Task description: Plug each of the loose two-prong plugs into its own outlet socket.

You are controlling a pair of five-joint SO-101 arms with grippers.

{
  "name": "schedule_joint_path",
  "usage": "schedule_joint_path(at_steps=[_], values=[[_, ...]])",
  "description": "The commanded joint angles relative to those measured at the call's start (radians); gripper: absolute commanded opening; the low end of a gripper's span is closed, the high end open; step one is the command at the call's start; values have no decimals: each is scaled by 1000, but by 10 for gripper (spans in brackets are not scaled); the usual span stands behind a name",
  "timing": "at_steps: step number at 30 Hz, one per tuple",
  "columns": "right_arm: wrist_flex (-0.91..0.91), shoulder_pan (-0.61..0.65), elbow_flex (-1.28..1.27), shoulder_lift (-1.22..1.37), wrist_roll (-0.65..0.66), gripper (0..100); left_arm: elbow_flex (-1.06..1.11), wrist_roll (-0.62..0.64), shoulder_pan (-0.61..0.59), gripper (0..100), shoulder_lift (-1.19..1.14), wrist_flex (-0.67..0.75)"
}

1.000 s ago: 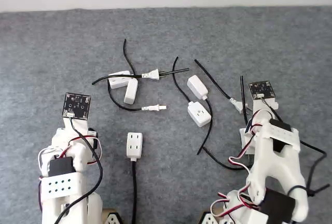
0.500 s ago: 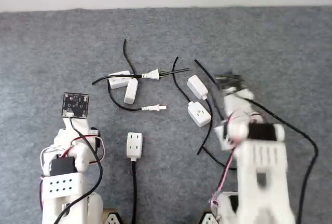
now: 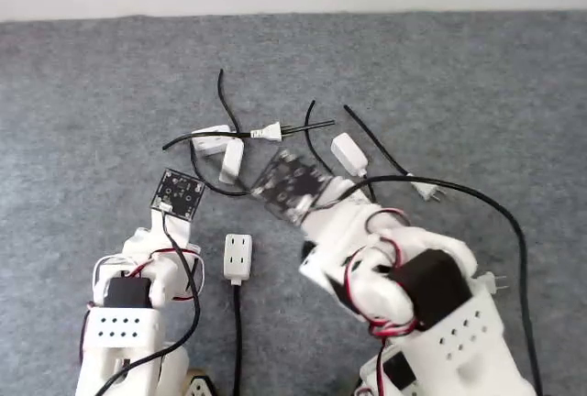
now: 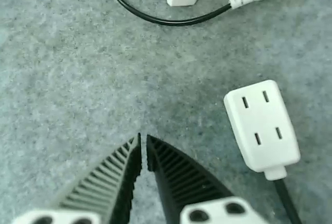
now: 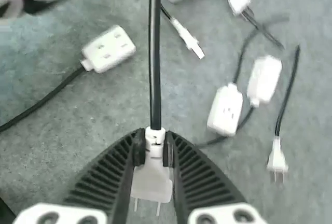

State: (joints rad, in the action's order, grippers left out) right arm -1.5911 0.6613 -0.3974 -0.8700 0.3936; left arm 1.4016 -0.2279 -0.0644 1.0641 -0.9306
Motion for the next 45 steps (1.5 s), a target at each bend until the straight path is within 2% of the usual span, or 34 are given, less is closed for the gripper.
schedule_joint_path(at_steps=[1, 6, 12, 15, 21, 28, 32, 34, 37, 41, 45], values=[[41, 96, 57, 15, 46, 10, -4, -25, 9, 13, 8, -6], [104, 159, 32, 15, 74, 10, 4, -163, 98, 13, 8, -63], [200, 162, -28, 90, 74, 10, 5, -181, 107, 13, 17, -66], [291, 162, -66, 156, 74, 10, 7, -232, 110, 13, 17, -71], [423, 162, -83, 274, 74, 10, 7, -239, 112, 13, 17, -87], [476, 156, -89, 325, 64, 10, 7, -239, 112, 14, 17, -80], [558, 108, -126, 328, -31, 10, 7, -230, 77, 15, 17, -18], [616, 71, -160, 328, -112, 10, 7, -173, 25, 15, 17, 29], [714, 22, -230, 328, -244, 10, 7, -12, -97, 15, 17, 143], [811, 16, -328, 328, -356, 10, 7, 180, -235, 15, 17, 262], [872, 18, -396, 328, -448, 10, 8, 252, -275, 16, 17, 324]])
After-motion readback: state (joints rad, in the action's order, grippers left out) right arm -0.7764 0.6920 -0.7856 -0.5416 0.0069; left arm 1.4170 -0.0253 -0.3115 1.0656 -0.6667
